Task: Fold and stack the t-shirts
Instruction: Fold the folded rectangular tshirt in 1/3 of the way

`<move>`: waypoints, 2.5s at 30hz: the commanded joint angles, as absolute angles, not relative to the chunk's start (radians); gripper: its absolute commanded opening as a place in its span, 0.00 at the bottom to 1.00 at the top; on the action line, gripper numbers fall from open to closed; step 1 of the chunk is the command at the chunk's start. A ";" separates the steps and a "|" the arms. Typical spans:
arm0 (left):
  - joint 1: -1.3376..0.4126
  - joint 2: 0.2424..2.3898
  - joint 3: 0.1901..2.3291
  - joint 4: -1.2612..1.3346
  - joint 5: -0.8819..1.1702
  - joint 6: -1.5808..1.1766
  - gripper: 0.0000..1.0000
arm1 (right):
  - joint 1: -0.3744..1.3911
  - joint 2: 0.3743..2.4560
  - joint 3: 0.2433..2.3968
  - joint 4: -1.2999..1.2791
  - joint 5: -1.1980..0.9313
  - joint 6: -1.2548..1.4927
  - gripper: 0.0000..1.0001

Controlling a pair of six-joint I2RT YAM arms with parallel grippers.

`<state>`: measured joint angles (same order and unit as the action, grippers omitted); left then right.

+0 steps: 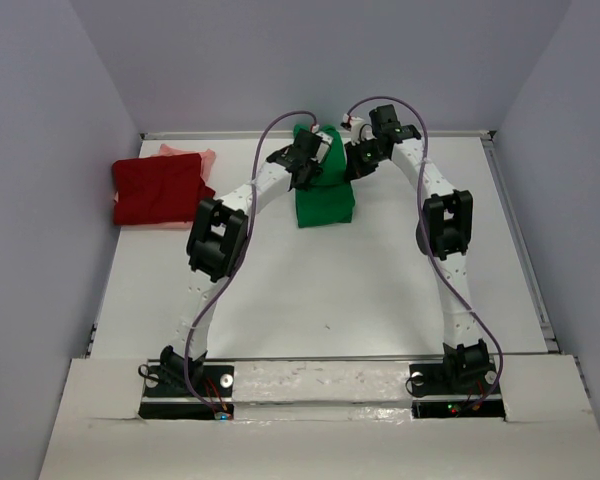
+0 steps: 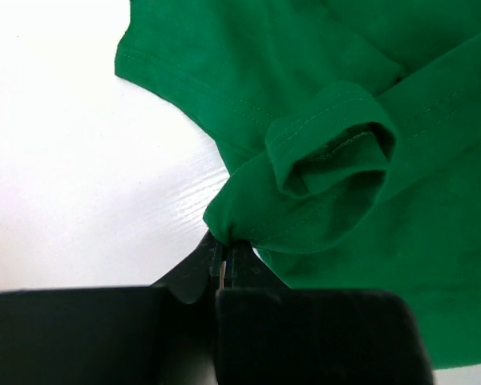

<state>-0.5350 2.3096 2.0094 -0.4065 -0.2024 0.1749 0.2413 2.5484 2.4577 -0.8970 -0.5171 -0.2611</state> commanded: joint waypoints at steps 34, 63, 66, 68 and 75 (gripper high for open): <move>-0.563 2.347 2.071 -0.288 -0.488 0.271 0.80 | 0.233 2.550 2.479 -0.781 -0.457 -0.314 0.72; -0.347 1.744 1.579 -0.489 0.354 0.229 0.81 | 0.205 2.160 2.164 -1.192 -0.742 -0.482 0.63; -0.210 1.701 1.575 -0.534 0.377 0.250 0.83 | 0.232 2.190 2.258 -1.209 -0.746 -0.532 0.64; -0.117 1.710 1.606 -0.648 0.344 0.282 0.83 | 0.242 2.242 2.318 -1.218 -0.744 -0.561 0.65; 0.099 1.496 1.379 -0.626 0.290 0.308 0.87 | 0.262 2.428 2.545 -1.126 -0.767 -0.528 0.68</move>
